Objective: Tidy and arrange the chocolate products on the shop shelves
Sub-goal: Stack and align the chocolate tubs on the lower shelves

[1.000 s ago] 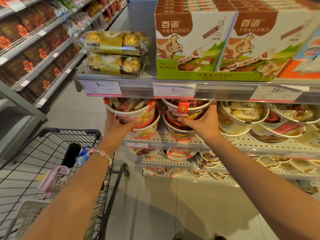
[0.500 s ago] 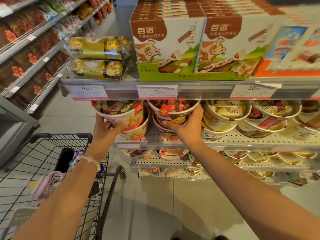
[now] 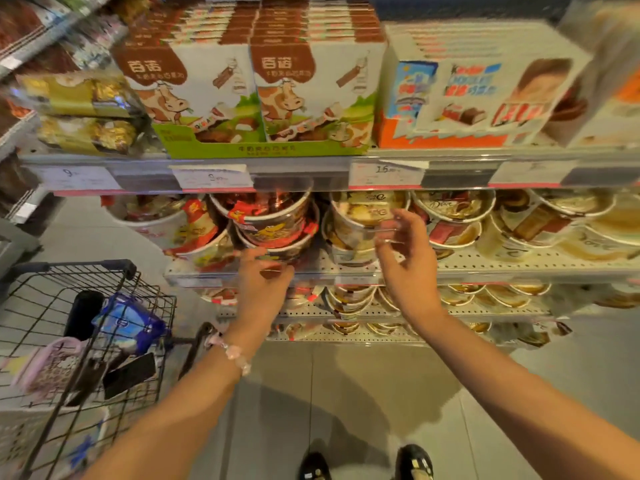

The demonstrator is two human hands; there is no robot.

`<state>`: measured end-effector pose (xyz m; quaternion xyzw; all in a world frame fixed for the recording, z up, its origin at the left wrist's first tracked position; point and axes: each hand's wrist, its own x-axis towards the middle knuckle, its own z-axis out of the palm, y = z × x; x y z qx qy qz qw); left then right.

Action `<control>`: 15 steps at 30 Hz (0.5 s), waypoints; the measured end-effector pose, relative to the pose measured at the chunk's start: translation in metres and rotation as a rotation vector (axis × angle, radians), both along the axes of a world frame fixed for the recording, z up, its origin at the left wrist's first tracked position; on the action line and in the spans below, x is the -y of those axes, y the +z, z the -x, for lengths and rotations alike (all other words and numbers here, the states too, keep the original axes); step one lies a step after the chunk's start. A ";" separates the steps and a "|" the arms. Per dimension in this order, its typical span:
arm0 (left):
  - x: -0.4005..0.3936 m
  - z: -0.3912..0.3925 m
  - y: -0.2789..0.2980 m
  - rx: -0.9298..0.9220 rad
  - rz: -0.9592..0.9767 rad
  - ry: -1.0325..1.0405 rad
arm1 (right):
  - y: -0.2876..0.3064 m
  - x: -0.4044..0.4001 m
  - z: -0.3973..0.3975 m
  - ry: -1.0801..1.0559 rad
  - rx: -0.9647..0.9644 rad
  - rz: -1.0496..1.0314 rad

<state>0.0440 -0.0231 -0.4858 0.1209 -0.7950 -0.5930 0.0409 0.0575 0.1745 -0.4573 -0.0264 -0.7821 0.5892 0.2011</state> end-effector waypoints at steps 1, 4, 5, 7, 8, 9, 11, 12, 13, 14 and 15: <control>-0.016 -0.001 0.003 0.017 -0.056 -0.028 | 0.000 -0.016 -0.002 -0.052 -0.006 -0.004; -0.060 0.002 0.016 0.080 -0.219 -0.073 | -0.002 -0.066 -0.003 -0.206 0.020 0.004; -0.073 0.006 0.021 0.101 -0.256 -0.079 | -0.002 -0.081 -0.002 -0.244 0.049 0.014; -0.096 0.016 0.030 0.144 -0.317 -0.065 | -0.002 -0.106 0.005 -0.260 0.141 0.084; -0.106 0.020 0.033 0.164 -0.354 -0.044 | -0.003 -0.116 0.010 -0.249 0.205 0.125; -0.115 0.024 0.037 0.177 -0.396 -0.019 | -0.003 -0.124 0.015 -0.240 0.269 0.145; -0.129 0.030 0.040 0.177 -0.455 0.030 | -0.001 -0.132 0.028 -0.231 0.354 0.143; -0.134 0.032 0.041 0.170 -0.467 0.050 | 0.001 -0.134 0.034 -0.223 0.365 0.159; -0.138 0.034 0.042 0.165 -0.473 0.071 | 0.003 -0.135 0.039 -0.213 0.370 0.180; -0.141 0.036 0.042 0.163 -0.478 0.089 | 0.004 -0.136 0.043 -0.207 0.381 0.179; -0.144 0.037 0.042 0.165 -0.480 0.102 | 0.005 -0.137 0.046 -0.201 0.403 0.155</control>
